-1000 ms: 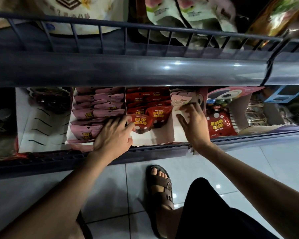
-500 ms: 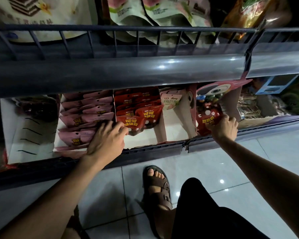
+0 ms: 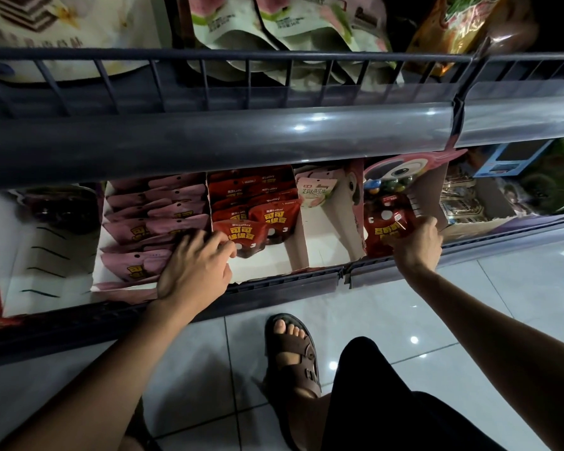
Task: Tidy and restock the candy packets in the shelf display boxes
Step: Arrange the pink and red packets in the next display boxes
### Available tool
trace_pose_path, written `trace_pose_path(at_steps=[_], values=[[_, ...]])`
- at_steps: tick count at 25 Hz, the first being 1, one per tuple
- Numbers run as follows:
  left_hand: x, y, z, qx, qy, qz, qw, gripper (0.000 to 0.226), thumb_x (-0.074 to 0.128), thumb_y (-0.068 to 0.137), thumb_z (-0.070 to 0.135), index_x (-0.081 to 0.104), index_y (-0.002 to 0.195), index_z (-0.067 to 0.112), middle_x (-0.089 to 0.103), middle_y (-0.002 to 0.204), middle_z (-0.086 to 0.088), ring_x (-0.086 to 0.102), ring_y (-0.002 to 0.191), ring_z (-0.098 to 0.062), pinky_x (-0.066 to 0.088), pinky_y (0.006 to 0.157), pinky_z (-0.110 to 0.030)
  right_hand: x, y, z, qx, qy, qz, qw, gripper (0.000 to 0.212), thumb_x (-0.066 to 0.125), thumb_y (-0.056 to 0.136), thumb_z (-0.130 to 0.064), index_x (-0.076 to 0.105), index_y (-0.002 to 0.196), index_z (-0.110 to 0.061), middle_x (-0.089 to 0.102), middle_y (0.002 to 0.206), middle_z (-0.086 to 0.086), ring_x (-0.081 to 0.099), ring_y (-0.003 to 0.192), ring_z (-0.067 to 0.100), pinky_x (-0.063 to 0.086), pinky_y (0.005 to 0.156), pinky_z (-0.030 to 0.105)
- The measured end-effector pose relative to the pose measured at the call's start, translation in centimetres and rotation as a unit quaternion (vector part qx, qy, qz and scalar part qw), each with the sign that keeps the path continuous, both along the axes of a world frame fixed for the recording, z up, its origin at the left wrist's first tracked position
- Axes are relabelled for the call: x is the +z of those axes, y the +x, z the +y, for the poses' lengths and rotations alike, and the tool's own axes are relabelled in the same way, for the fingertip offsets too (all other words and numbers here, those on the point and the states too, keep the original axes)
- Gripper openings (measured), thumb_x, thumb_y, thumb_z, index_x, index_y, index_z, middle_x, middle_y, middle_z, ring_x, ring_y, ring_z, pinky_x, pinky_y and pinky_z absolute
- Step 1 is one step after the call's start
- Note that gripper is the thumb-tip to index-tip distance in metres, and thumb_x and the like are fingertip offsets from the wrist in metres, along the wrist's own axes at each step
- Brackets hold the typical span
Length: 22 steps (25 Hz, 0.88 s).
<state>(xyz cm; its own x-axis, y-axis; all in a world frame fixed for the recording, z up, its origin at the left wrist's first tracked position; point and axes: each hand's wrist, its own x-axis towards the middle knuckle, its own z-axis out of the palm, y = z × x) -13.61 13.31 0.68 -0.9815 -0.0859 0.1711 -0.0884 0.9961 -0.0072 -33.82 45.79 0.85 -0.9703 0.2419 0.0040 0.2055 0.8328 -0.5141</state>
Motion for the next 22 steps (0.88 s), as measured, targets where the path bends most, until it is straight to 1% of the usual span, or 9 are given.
trace_pose_path(at_steps=[2, 5, 7, 9, 13, 15, 17, 20, 22], values=[[0.1, 0.0, 0.1, 0.002, 0.002, 0.0, 1.0, 0.023, 0.067, 0.073, 0.017, 0.064, 0.095, 0.02, 0.061, 0.105, 0.001, 0.056, 0.092, -0.028, 0.046, 0.08, -0.044, 1.0, 1.1, -0.5, -0.011, -0.123, 0.027, 0.992, 0.053, 0.078, 0.075, -0.011, 0.046, 0.116, -0.01, 0.061, 0.119, 0.015, 0.058, 0.109, 0.031, 0.05, 0.092, 0.045], [0.1, 0.0, 0.2, 0.001, 0.004, -0.007, 1.0, 0.025, 0.07, 0.071, 0.016, 0.064, 0.095, 0.02, 0.061, 0.104, 0.0, 0.056, 0.092, -0.028, 0.046, 0.082, -0.046, 1.9, 2.8, -0.9, -0.026, -0.184, 0.073, 0.98, 0.034, 0.072, 0.08, -0.013, 0.064, 0.113, -0.013, 0.069, 0.11, 0.008, 0.064, 0.098, 0.021, 0.054, 0.085, 0.035], [0.3, 0.0, 0.2, -0.001, 0.001, -0.021, 1.0, 0.026, 0.071, 0.071, 0.017, 0.064, 0.096, 0.02, 0.061, 0.105, -0.001, 0.056, 0.093, -0.028, 0.046, 0.082, -0.046, 2.4, 3.9, -0.9, -0.036, -0.231, 0.094, 0.968, 0.023, 0.068, 0.082, -0.02, 0.071, 0.104, -0.018, 0.074, 0.098, 0.002, 0.068, 0.088, 0.018, 0.058, 0.08, 0.041], [0.6, 0.2, 0.2, -0.007, -0.01, -0.037, 0.999, 0.028, 0.07, 0.073, 0.019, 0.064, 0.1, 0.018, 0.061, 0.108, -0.002, 0.057, 0.095, -0.028, 0.047, 0.084, -0.047, 3.4, 5.3, -0.9, 0.003, -0.256, 0.12, 0.959, 0.017, 0.065, 0.085, -0.019, 0.072, 0.101, -0.02, 0.074, 0.094, -0.003, 0.069, 0.088, 0.017, 0.059, 0.078, 0.042], [1.5, 0.1, 0.1, -0.011, -0.026, -0.076, 0.997, 0.033, 0.065, 0.08, 0.023, 0.061, 0.113, 0.018, 0.059, 0.119, -0.004, 0.055, 0.106, -0.029, 0.045, 0.091, -0.047, 7.3, 8.2, -3.3, 0.231, -0.174, 0.155, 0.945, 0.013, 0.065, 0.09, -0.015, 0.071, 0.101, -0.018, 0.072, 0.093, -0.008, 0.067, 0.085, 0.009, 0.054, 0.07, 0.025], [1.7, 0.0, 0.1, -0.011, -0.028, -0.083, 0.996, 0.037, 0.063, 0.081, 0.026, 0.059, 0.118, 0.019, 0.057, 0.122, -0.004, 0.055, 0.108, -0.028, 0.044, 0.092, -0.044, 8.6, 8.2, -6.0, 0.374, -0.078, 0.172, 0.908, 0.015, 0.062, 0.091, -0.023, 0.071, 0.103, -0.019, 0.072, 0.096, -0.011, 0.067, 0.081, 0.004, 0.053, 0.067, 0.019], [1.8, 0.0, 0.1, -0.011, -0.027, -0.077, 0.997, 0.039, 0.067, 0.078, 0.025, 0.061, 0.116, 0.019, 0.06, 0.118, -0.006, 0.058, 0.104, -0.029, 0.046, 0.089, -0.044, 8.3, 7.3, -9.2, 0.49, 0.042, 0.188, 0.85, 0.017, 0.06, 0.093, -0.03, 0.071, 0.102, -0.021, 0.074, 0.093, -0.006, 0.068, 0.074, 0.009, 0.053, 0.06, 0.023], [1.2, 0.4, -0.1, -0.017, -0.014, -0.054, 0.998, 0.036, 0.069, 0.075, 0.023, 0.061, 0.111, 0.019, 0.063, 0.11, -0.004, 0.059, 0.096, -0.027, 0.048, 0.086, -0.044, 6.4, 6.6, -14.0, 0.553, 0.158, 0.212, 0.79, 0.019, 0.068, 0.087, -0.033, 0.071, 0.103, -0.024, 0.073, 0.084, 0.001, 0.068, 0.066, 0.02, 0.045, 0.056, 0.024], [0.7, 0.5, -0.1, -0.019, -0.009, -0.035, 0.999, 0.034, 0.067, 0.075, 0.022, 0.062, 0.109, 0.019, 0.062, 0.108, -0.002, 0.059, 0.094, -0.027, 0.048, 0.084, -0.043, 5.2, 6.4, -16.3, 0.567, 0.203, 0.205, 0.771, 0.032, 0.07, 0.086, -0.034, 0.066, 0.116, -0.024, 0.071, 0.091, 0.004, 0.067, 0.075, 0.022, 0.044, 0.064, 0.027]])
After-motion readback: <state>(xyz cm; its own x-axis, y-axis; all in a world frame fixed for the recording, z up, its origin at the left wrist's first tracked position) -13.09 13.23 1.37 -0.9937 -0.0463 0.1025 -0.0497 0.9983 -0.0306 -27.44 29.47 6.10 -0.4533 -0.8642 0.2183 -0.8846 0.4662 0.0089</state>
